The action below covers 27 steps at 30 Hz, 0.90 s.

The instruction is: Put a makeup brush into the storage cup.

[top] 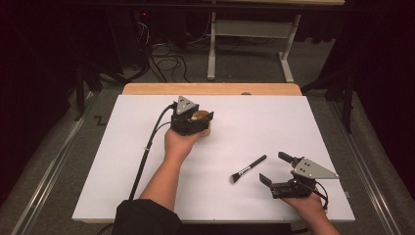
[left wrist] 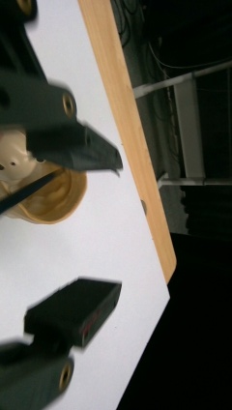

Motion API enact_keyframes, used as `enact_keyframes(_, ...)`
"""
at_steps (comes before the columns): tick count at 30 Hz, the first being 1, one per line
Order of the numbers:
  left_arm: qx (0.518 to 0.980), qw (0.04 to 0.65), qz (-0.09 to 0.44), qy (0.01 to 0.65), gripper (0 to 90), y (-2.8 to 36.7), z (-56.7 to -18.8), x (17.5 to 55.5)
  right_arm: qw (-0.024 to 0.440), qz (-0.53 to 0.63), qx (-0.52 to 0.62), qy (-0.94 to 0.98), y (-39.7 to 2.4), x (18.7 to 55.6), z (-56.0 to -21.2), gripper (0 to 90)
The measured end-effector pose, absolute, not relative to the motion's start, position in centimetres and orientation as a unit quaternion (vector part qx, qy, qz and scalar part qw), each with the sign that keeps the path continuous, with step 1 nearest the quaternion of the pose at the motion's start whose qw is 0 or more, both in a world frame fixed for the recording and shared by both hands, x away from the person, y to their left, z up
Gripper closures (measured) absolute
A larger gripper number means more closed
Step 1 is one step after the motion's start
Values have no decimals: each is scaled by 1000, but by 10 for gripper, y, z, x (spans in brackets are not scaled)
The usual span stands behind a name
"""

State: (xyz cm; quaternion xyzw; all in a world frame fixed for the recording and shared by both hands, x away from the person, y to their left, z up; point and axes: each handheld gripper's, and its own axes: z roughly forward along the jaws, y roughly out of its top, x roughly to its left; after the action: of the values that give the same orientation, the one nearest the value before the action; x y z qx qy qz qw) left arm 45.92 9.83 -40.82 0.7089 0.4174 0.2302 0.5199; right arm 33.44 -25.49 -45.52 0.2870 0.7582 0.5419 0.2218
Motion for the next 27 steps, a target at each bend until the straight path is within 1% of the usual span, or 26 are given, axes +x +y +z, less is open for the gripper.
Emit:
enact_keyframes(3,708,518,227,422,211,101,-407,456,222,540,288,759,-255,334,-455,4)
enact_keyframes(5,705,519,229,426,160,103,-405,454,221,539,289,759,-254,334,-456,4)
enact_keyframes(7,702,520,230,429,135,106,-404,452,221,539,289,760,-255,335,-456,4)
enact_keyframes(10,701,521,228,431,118,112,-403,448,221,539,290,759,-255,334,-455,4)
enact_keyframes(17,703,527,218,426,117,127,-402,435,224,536,287,761,-254,335,-456,4)
enact_keyframes(23,695,540,212,424,109,139,-404,418,226,533,286,764,-253,336,-456,4)
enact_keyframes(27,704,534,210,417,63,144,-406,403,223,537,287,761,-252,335,-456,4)
